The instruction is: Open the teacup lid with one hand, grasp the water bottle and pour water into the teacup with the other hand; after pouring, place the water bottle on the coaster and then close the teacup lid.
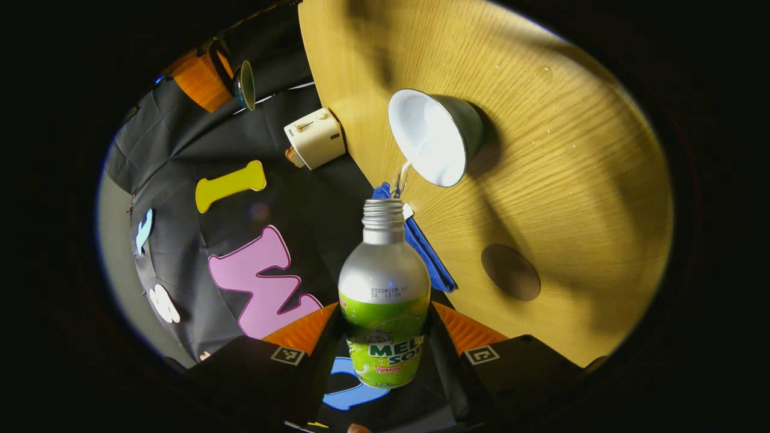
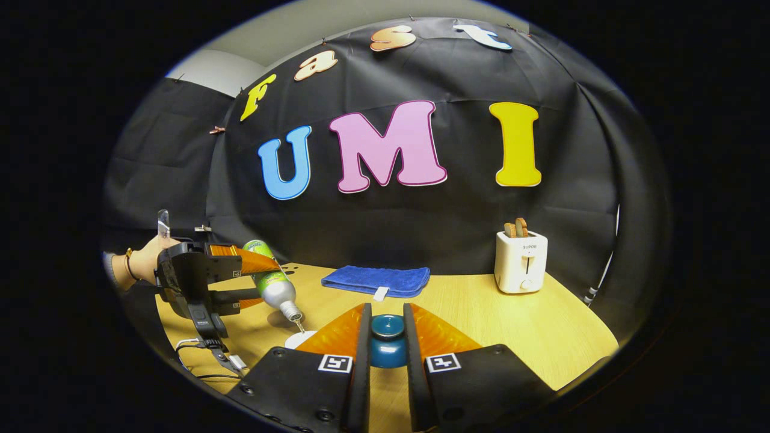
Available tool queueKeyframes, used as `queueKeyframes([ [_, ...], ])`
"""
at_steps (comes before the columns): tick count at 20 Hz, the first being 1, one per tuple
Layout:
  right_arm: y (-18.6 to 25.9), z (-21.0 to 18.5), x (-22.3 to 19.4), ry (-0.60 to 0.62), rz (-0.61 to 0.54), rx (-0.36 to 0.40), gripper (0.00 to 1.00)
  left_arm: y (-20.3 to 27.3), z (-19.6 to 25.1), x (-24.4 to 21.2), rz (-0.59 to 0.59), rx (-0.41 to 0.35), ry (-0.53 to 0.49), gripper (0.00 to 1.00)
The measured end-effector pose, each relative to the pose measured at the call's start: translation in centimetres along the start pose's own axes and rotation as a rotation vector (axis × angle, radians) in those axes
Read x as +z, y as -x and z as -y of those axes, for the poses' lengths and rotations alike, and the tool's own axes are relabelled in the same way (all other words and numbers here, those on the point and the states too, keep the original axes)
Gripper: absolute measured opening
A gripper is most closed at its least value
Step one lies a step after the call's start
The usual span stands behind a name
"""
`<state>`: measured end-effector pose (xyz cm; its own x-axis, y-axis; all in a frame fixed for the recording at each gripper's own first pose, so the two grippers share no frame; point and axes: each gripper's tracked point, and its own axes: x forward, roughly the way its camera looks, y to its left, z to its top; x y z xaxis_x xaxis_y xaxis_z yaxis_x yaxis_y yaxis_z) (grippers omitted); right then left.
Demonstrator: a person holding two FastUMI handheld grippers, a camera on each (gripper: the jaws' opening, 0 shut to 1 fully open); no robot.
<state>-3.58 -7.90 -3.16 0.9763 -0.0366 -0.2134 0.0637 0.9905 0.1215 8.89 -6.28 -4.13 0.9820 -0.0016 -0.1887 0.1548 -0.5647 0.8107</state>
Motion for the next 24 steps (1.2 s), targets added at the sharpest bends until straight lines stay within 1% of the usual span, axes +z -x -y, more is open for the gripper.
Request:
queueKeyframes([
  [8, 0.1, 0.2, 0.2, -0.009, 0.004, -0.002, 0.3, 0.1, -2.3, -0.8, 0.004, 0.027, -0.13, 0.81],
  [12, 0.1, 0.2, 0.5, -0.013, 0.01, -0.003, 0.3, 0.2, -4.3, -0.4, 0.024, 0.067, -0.195, 0.81],
  [14, 0.3, 0.4, 0.5, -0.015, 0.013, -0.002, 0.3, 0.4, -5.0, 0.0, 0.034, 0.085, -0.215, 0.81],
  [17, 0.3, 0.4, 0.7, -0.021, 0.017, -0.002, 0.3, 0.4, -5.5, 0.3, 0.038, 0.092, -0.233, 0.81],
  [21, 0.5, 0.5, 0.9, -0.026, 0.025, -0.003, 0.3, 0.4, -5.7, 0.1, 0.033, 0.082, -0.264, 0.81],
  [24, 0.4, 0.4, 0.8, -0.028, 0.022, 0.003, 0.3, 0.3, -6.3, -0.1, 0.031, 0.09, -0.292, 0.81],
])
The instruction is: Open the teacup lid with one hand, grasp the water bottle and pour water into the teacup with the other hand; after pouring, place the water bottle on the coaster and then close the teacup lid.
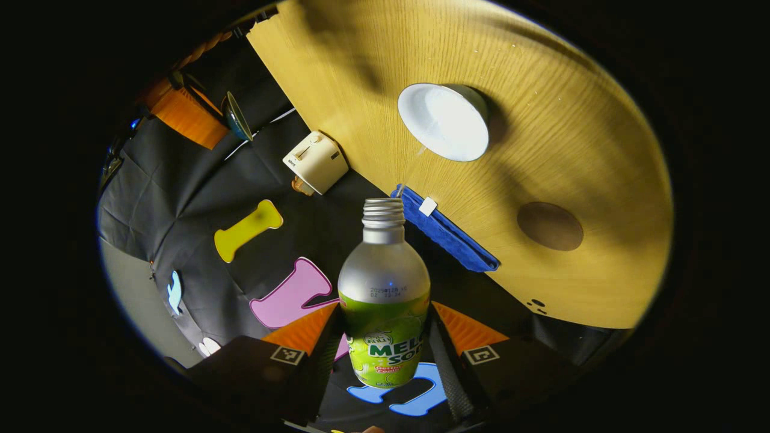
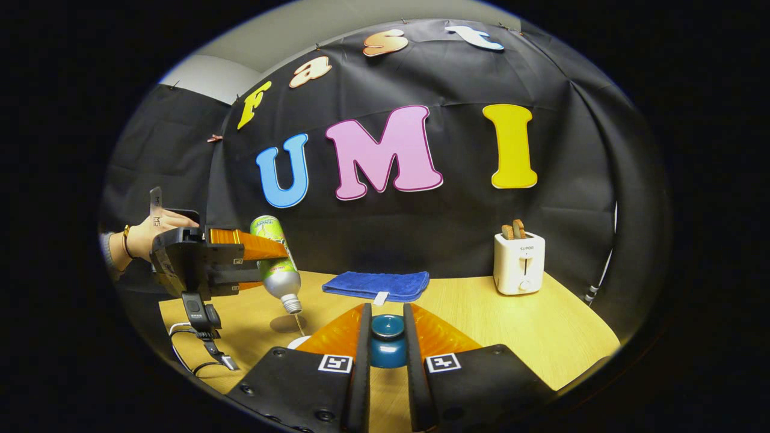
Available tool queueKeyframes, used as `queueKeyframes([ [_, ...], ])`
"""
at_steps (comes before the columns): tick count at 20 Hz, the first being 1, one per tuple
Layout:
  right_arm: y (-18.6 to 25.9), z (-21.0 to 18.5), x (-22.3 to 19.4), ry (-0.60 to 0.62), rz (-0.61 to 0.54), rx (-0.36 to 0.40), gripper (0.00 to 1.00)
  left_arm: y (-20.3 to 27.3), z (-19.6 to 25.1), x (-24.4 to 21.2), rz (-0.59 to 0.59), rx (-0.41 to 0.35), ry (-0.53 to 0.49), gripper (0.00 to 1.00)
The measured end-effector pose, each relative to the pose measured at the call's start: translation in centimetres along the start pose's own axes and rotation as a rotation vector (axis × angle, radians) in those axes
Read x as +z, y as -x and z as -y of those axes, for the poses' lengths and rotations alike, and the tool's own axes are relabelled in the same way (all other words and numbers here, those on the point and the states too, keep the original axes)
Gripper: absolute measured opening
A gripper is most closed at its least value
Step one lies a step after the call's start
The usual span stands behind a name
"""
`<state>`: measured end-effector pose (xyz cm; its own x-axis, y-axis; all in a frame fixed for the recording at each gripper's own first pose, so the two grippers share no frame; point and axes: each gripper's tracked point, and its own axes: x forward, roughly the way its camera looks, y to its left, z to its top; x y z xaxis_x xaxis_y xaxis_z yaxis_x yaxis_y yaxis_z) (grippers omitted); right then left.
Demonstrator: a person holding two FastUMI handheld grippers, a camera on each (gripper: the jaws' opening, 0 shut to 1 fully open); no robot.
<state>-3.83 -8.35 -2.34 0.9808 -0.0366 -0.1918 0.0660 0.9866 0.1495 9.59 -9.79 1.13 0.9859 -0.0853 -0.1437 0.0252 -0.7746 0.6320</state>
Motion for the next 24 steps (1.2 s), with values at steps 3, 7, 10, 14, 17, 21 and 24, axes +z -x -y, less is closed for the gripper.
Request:
queueKeyframes([
  [3, 0.0, -0.1, -0.1, 0.0, -0.003, 0.002, 0.3, 0.0, -0.2, 0.2, 0.009, 0.004, 0.013, 0.81],
  [7, 0.1, 0.1, 0.2, -0.002, 0.004, -0.001, 0.3, -0.1, 0.0, 1.1, 0.022, 0.017, 0.065, 0.81],
  [10, 0.1, 0.2, 0.2, -0.004, 0.005, -0.003, 0.3, 0.1, 2.4, 2.2, 0.019, -0.026, 0.229, 0.8],
  [14, 0.2, 0.3, 0.3, -0.006, 0.006, -0.005, 0.3, 0.3, 4.5, 3.8, 0.03, -0.064, 0.634, 0.8],
  [17, 0.2, 0.4, 0.3, -0.009, 0.007, -0.006, 0.3, 0.0, 5.4, 5.2, 0.068, -0.079, 1.055, 0.8],
  [21, 0.2, 0.7, 0.3, -0.008, 0.009, -0.011, 0.3, 0.0, 4.3, 6.1, 0.178, -0.073, 1.592, 0.8],
  [24, 0.2, 0.7, 0.2, -0.011, 0.004, -0.012, 0.3, -0.2, 3.1, 5.9, 0.263, -0.031, 1.99, 0.79],
])
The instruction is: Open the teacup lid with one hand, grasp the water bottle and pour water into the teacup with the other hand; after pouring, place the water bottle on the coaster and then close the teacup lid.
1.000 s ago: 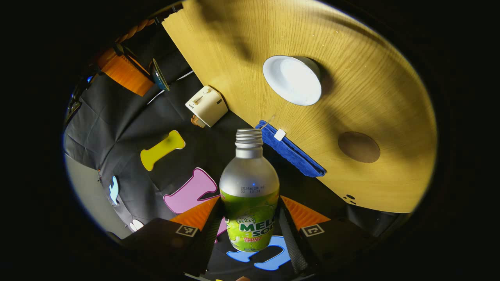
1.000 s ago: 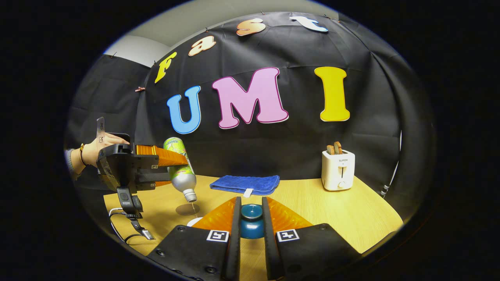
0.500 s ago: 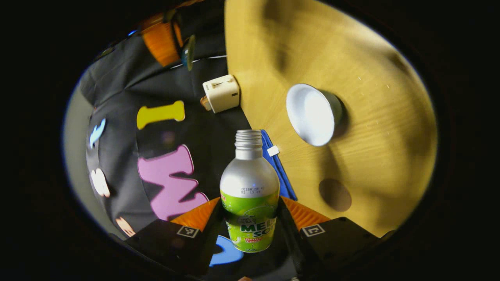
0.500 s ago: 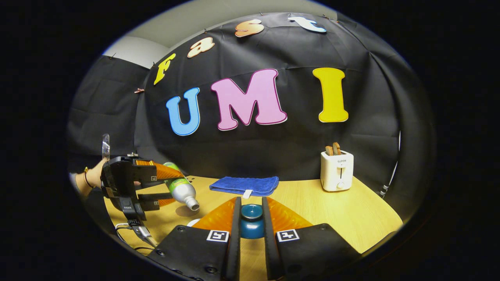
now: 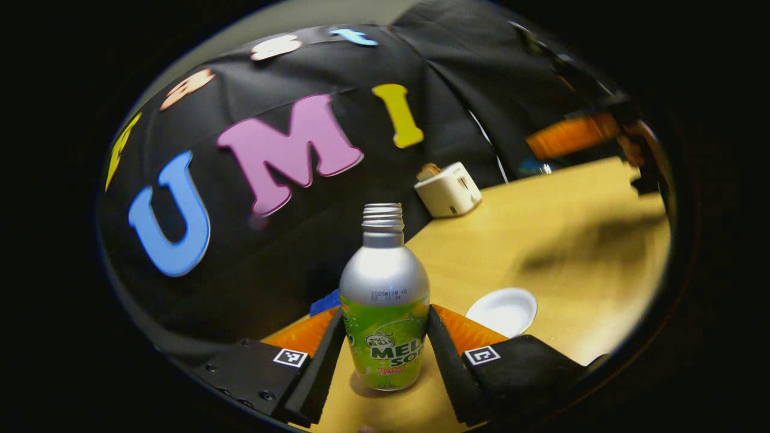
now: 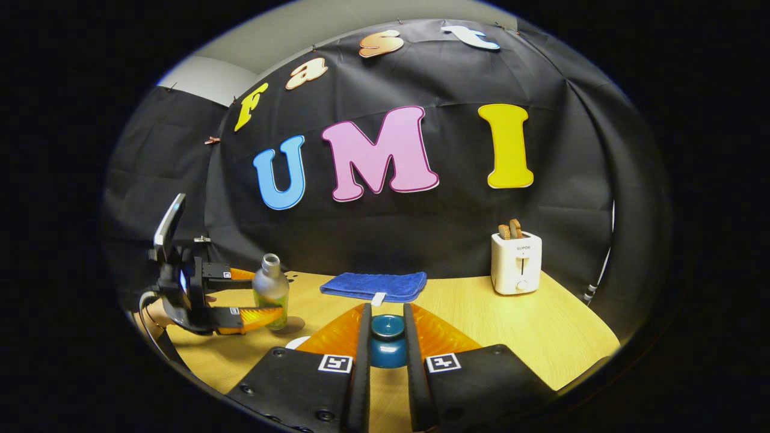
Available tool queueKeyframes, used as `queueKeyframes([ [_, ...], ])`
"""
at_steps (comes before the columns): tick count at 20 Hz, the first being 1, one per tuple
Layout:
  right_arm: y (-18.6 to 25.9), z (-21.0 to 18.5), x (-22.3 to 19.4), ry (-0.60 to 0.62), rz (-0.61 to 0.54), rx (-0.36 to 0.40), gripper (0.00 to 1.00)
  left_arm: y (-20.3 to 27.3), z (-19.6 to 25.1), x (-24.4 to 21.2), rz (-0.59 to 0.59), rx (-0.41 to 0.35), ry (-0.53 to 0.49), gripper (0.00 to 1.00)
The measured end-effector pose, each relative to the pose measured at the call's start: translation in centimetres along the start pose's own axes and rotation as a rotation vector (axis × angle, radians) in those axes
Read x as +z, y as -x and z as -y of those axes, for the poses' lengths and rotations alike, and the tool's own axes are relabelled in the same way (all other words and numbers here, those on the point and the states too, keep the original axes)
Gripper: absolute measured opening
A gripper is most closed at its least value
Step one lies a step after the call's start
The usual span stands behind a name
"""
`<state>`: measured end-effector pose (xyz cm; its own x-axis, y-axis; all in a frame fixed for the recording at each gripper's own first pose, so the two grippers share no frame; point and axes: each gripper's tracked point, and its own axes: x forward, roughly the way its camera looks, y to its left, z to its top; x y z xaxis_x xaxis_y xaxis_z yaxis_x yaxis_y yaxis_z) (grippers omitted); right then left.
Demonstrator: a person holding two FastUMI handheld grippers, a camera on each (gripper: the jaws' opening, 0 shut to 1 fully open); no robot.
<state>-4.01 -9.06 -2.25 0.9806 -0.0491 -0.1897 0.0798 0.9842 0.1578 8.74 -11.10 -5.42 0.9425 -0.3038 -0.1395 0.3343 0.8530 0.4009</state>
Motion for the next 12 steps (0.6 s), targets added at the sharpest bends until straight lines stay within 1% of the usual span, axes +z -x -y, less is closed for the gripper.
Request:
queueKeyframes([
  [1, 0.0, 0.0, 0.0, 0.001, -0.001, 0.001, 0.3, -0.1, -0.1, 0.7, 0.04, 0.013, 0.092, 0.8],
  [2, 0.0, -0.1, 0.0, 0.001, -0.001, 0.002, 0.3, 0.0, -0.4, 1.2, 0.072, 0.036, 0.157, 0.8],
  [3, 0.0, -0.3, 0.0, 0.002, -0.001, 0.004, 0.3, 0.3, -0.7, 1.2, 0.096, 0.067, 0.201, 0.79],
  [6, 0.1, -0.2, 0.0, 0.002, 0.0, 0.004, 0.3, 1.3, -0.9, 1.5, 0.134, 0.146, 0.294, 0.79],
  [8, 0.0, -0.1, 0.1, -0.003, 0.002, 0.002, 0.3, 2.4, -1.1, 2.1, 0.122, 0.181, 0.327, 0.8],
  [10, 0.0, 0.0, -0.1, -0.002, 0.0, -0.001, 0.3, 2.9, -0.5, 1.9, 0.094, 0.19, 0.365, 0.8],
  [12, -0.1, 0.0, -0.1, -0.003, -0.002, -0.002, 0.3, 3.0, 0.1, 1.1, 0.071, 0.183, 0.403, 0.79],
])
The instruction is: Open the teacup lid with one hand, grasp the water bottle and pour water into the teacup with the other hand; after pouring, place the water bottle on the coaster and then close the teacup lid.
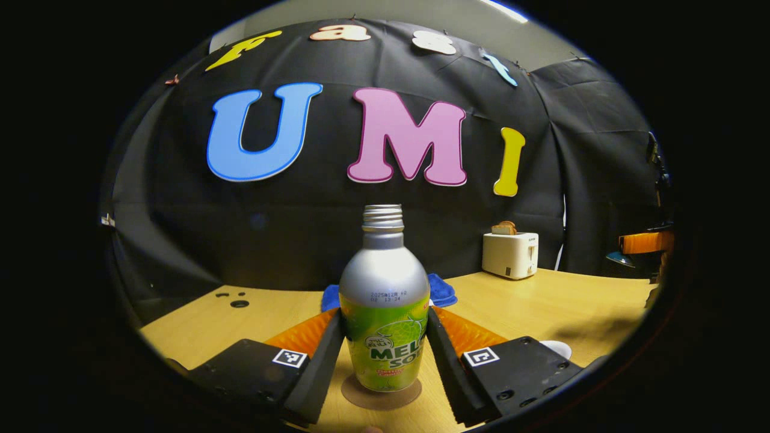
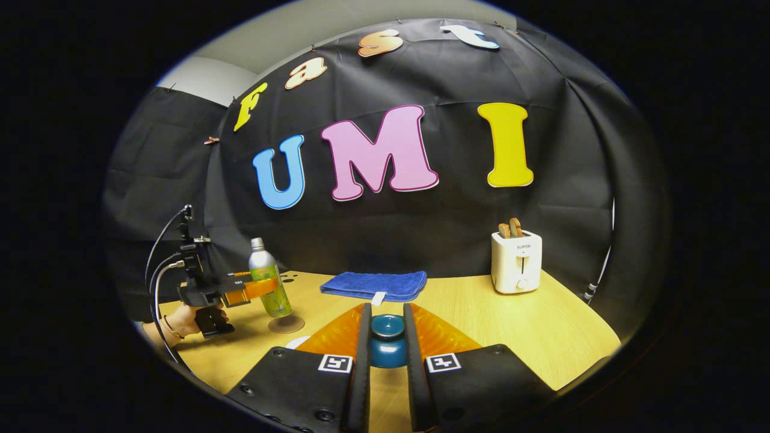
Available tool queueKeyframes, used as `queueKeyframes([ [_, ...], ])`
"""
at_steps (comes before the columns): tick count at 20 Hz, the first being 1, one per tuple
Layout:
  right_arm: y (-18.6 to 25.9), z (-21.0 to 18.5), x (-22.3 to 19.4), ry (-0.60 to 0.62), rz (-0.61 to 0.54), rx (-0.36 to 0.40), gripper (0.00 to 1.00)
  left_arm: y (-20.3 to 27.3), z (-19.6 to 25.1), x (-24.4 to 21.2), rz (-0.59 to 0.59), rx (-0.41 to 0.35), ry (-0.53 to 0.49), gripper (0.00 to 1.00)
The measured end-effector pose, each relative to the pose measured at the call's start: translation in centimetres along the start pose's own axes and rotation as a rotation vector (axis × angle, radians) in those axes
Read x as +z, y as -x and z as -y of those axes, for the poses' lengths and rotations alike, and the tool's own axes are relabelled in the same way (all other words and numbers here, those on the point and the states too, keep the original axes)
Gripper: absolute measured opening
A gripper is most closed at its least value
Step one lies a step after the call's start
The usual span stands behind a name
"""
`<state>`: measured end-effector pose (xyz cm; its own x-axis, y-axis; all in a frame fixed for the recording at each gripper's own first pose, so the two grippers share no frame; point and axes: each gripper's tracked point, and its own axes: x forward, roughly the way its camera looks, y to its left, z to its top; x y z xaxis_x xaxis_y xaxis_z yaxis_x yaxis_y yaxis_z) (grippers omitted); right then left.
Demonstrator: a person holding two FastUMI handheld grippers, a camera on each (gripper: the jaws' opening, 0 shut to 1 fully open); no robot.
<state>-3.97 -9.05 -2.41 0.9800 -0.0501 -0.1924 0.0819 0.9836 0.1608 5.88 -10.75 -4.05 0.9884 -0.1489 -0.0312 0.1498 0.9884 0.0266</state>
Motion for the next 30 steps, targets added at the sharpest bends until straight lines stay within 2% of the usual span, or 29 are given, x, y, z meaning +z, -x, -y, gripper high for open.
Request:
queueKeyframes([
  [3, -0.2, -0.1, -0.3, 0.003, -0.008, 0.001, 0.3, -2.0, -2.1, -3.3, -0.035, 0.01, 0.027, 0.79],
  [11, -0.4, -0.3, -0.7, -0.002, -0.016, 0.007, 0.3, -2.2, -1.7, -4.9, -0.096, 0.007, 0.026, 0.83],
  [13, -0.4, -0.3, -0.6, -0.002, -0.014, 0.007, 0.3, -1.7, -1.7, -5.0, -0.102, 0.011, 0.026, 0.96],
  [14, -0.4, -0.4, -0.6, -0.002, -0.015, 0.008, 0.3, -1.5, -1.5, -5.0, -0.104, 0.006, 0.03, 0.98],
  [18, -0.7, -0.9, -1.1, -0.01, -0.023, 0.019, 0.3, 0.7, -1.5, -4.5, -0.097, 0.03, 0.003, 0.98],
  [24, -1.7, -5.3, -2.6, -0.006, -0.039, 0.086, 0.3, 6.9, -1.5, -1.9, 0.011, 0.093, 0.014, 0.98],
  [27, -2.8, -8.3, -4.1, -0.006, -0.062, 0.131, 0.3, 9.1, -2.0, -2.3, 0.018, 0.127, -0.033, 0.97],
  [30, -4.2, -10.4, -6.0, -0.01, -0.099, 0.139, 0.3, 10.2, -2.2, -2.3, 0.024, 0.135, -0.05, 0.98],
])
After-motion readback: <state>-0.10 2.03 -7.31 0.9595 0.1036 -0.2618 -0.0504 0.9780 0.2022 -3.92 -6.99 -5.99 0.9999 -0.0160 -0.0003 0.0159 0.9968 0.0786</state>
